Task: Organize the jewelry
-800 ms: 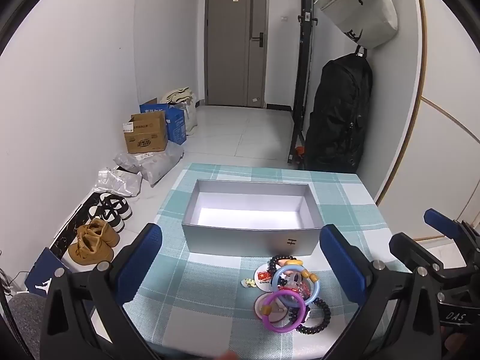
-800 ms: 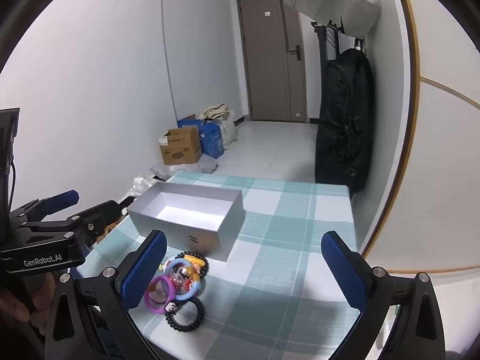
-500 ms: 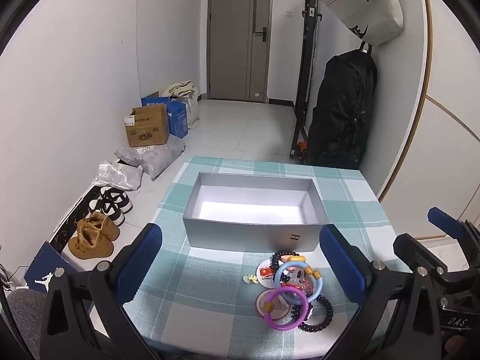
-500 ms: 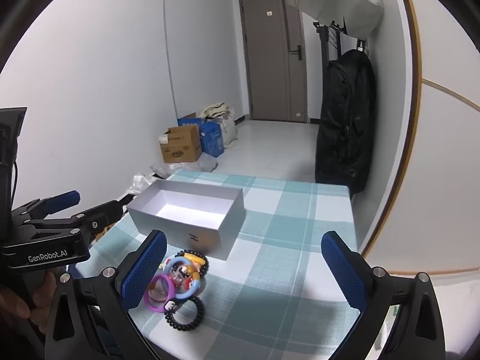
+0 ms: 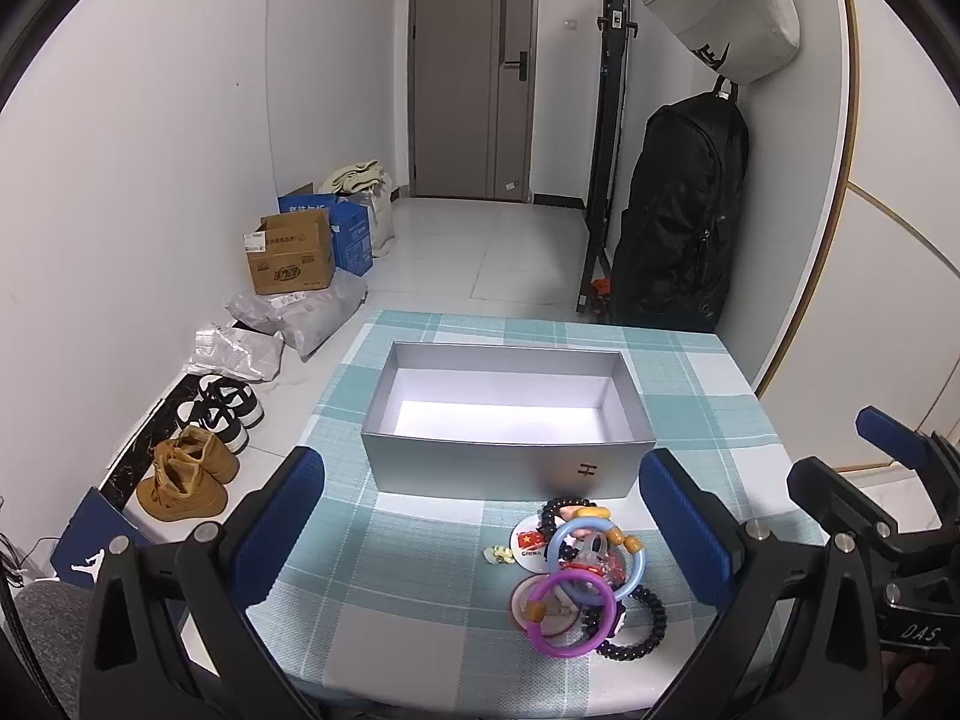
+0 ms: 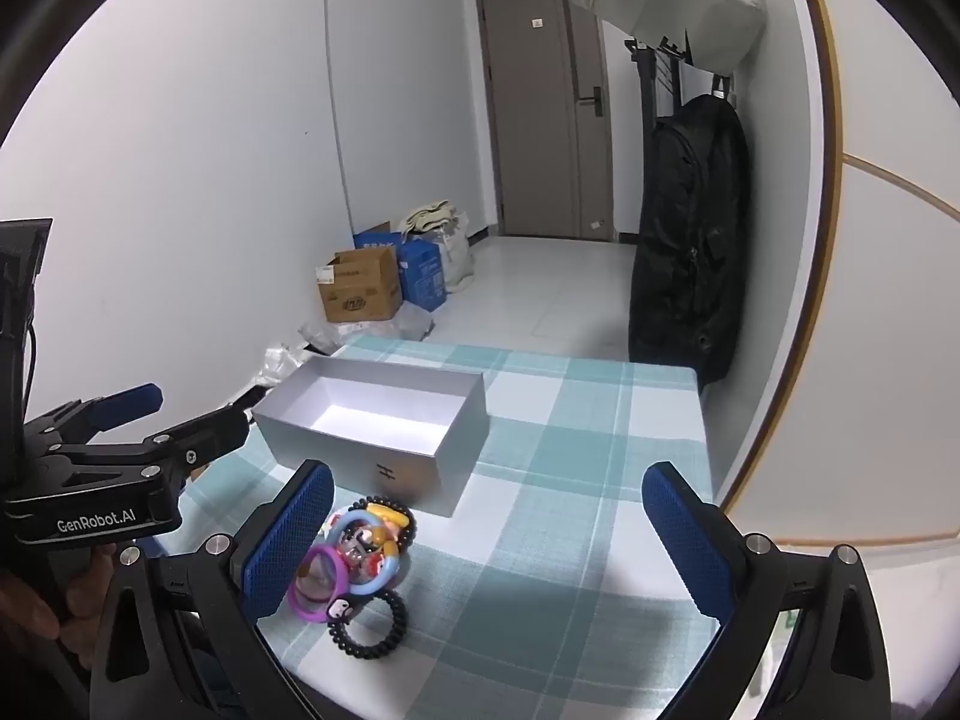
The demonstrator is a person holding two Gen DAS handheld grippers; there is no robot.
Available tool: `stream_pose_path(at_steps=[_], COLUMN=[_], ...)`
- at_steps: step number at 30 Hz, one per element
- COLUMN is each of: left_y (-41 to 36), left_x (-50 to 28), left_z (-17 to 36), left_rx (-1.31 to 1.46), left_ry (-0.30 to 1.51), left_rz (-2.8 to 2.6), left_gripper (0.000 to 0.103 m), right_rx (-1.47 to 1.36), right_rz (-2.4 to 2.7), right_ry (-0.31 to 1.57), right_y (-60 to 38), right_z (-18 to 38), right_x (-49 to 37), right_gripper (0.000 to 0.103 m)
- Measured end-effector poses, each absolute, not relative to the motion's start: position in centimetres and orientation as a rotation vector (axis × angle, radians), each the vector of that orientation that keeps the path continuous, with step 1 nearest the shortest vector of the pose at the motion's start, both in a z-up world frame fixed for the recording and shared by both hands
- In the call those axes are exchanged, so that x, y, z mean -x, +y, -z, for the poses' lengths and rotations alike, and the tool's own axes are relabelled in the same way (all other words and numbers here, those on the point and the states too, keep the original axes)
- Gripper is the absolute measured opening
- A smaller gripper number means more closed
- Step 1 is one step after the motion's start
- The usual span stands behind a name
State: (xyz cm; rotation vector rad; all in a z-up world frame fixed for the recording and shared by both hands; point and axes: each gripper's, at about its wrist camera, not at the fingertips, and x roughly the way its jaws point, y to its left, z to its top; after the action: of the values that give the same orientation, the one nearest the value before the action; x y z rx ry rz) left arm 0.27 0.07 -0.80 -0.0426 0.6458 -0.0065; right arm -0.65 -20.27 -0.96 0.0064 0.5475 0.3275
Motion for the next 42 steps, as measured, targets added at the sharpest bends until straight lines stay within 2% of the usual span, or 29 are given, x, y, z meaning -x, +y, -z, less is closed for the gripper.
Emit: stream_pose_path(at_steps=[42], left_y=[-0.63], left_x=[-0.39], left_z=[1.12], left_rx=[0.016], left_ry=[0.654], left_rz=[0.022], left_gripper=[0.102], right_rx=[-0.035], right_rz=[-0.322], right_ry=[0.542], right_y=[-20.49], right_z=[0.76], right_x=[0.77], right_gripper=[0.103])
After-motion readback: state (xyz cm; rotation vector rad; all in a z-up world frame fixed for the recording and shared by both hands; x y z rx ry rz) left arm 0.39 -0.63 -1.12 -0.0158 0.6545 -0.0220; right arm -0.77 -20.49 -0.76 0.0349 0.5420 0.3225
